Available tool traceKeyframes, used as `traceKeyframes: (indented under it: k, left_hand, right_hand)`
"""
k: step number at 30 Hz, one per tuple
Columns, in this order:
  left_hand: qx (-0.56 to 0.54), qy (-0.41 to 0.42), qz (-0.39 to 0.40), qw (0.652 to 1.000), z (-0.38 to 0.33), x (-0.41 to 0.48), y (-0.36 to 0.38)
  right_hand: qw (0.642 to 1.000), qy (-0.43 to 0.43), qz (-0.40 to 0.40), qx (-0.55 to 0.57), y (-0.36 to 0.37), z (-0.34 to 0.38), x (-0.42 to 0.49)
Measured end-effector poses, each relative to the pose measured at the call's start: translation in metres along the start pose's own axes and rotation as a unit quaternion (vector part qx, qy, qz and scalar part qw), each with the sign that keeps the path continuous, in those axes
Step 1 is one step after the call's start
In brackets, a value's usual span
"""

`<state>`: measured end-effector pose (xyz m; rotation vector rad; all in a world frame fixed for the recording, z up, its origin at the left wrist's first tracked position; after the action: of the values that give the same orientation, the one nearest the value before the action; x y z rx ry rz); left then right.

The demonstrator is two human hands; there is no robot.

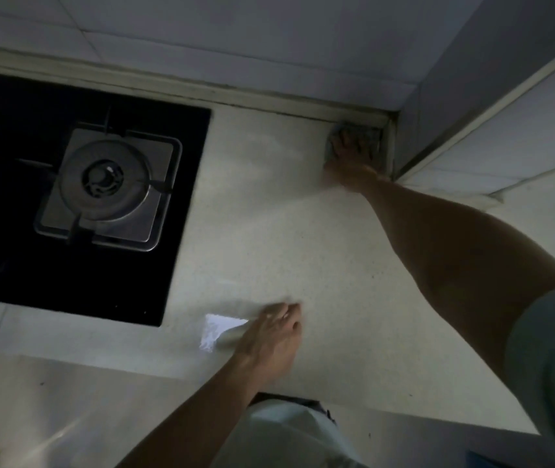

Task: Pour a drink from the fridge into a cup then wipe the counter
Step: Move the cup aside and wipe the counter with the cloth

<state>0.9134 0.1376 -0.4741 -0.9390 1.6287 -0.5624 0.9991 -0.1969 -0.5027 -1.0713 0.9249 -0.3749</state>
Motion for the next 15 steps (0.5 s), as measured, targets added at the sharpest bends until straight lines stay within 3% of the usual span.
traceKeyframes:
  k: [4,10,15]
  left_hand:
    - [-0.008,0.0,-0.001,1.0,0.0,-0.003,-0.001]
    - [-0.031,-0.033,-0.026,0.999,0.012,-0.011,-0.006]
    - [-0.015,-0.037,-0.001,0.999,0.019,-0.014,-0.001]
  right_hand:
    - [1.0,0.024,-0.009,-0.015,-0.009,0.007,0.007]
    - [0.997,0.059,0.051,0.029,-0.005,0.026,0.004]
    - [0.999,-0.028,0.034,0.031,0.016,0.079,-0.034]
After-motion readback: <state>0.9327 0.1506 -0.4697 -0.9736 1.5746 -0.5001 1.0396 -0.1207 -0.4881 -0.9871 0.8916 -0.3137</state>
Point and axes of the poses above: each hand's wrist, its own x-axis towards the middle knuckle, its own y-axis out of the palm, z = x × y, the point moved 6 cm from there along x, towards the middle knuckle, and after that the axes turned 3 degrees about z, right-handed, at the moved point
